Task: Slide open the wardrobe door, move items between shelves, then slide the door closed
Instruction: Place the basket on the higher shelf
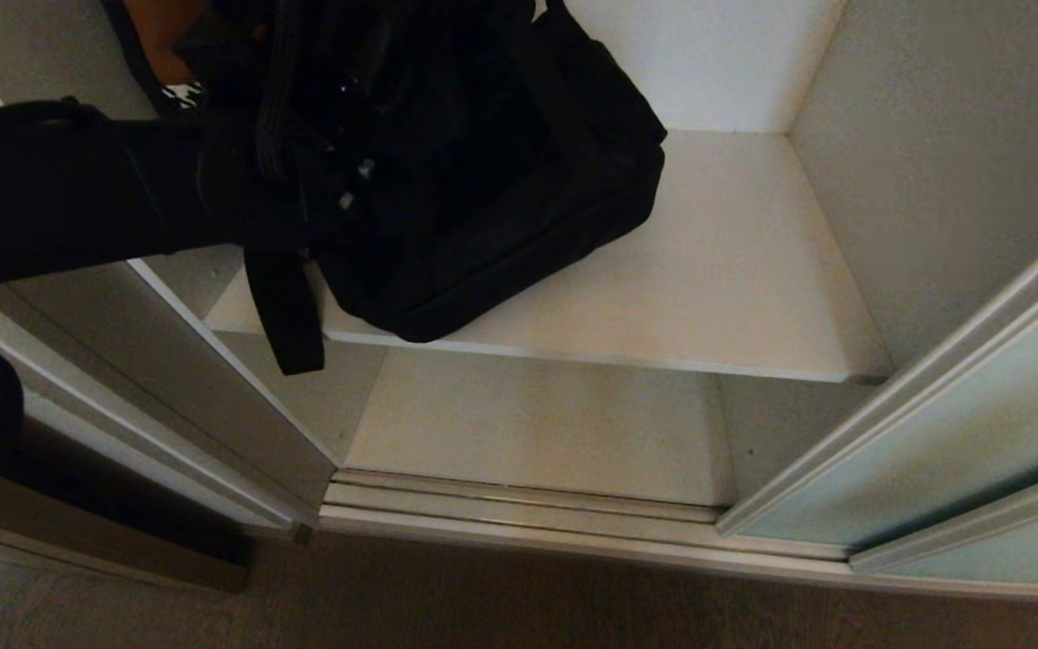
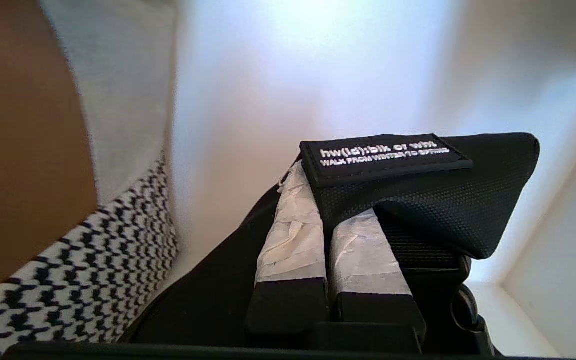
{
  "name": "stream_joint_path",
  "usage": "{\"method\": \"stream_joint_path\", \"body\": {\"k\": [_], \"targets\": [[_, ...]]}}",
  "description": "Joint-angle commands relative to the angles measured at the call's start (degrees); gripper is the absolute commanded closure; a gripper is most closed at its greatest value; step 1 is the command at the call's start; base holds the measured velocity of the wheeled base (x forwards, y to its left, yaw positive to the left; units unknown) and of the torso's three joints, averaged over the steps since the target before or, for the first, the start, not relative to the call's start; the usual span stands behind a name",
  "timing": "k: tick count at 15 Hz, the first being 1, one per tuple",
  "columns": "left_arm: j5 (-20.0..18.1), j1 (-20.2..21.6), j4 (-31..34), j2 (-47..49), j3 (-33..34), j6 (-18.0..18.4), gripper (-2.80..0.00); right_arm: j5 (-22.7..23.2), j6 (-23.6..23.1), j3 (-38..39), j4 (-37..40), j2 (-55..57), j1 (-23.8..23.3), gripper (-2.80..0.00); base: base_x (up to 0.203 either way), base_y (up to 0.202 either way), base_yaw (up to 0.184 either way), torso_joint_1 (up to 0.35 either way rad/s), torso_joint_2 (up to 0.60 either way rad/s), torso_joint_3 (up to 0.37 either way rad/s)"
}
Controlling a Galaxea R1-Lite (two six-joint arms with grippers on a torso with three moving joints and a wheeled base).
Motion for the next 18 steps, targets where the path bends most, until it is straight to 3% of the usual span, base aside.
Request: {"method": "stream_joint_path", "body": {"k": [1,2,11,16,18], "targets": [[0.3,-0.1,-1.2,0.2,0.0,0.1,0.0,0.0,0.0,0.1,0.0,0.0,0.0,0.0,0.0,0.0,0.0,0.0,0.0,0.0],[0.8,-0.1,-1.3,0.3,0.0,0.0,-2.8,0.0,0.0,0.1,0.0,0.0,0.0,0.0,0.0,0.0,0.0,0.0,0.0,0.0],[0.7,-0.1,-1.3,2.4,0.1,0.0,-2.8,0.0,0.0,0.1,0.0,0.0,0.0,0.0,0.0,0.0,0.0,0.0,0.0,0.0],[0.6,0.0,10.6,4.8,0.5,0.8,-2.8,0.0,-0.1,0.1,0.0,0.0,0.0,0.0,0.0,0.0,0.0,0.0,0.0,0.0],[0.5,0.4,11.8,4.4,0.1,1.5,-2.8,0.0,0.0,0.1,0.0,0.0,0.0,0.0,0.0,0.0,0.0,0.0,0.0,0.0]]}}
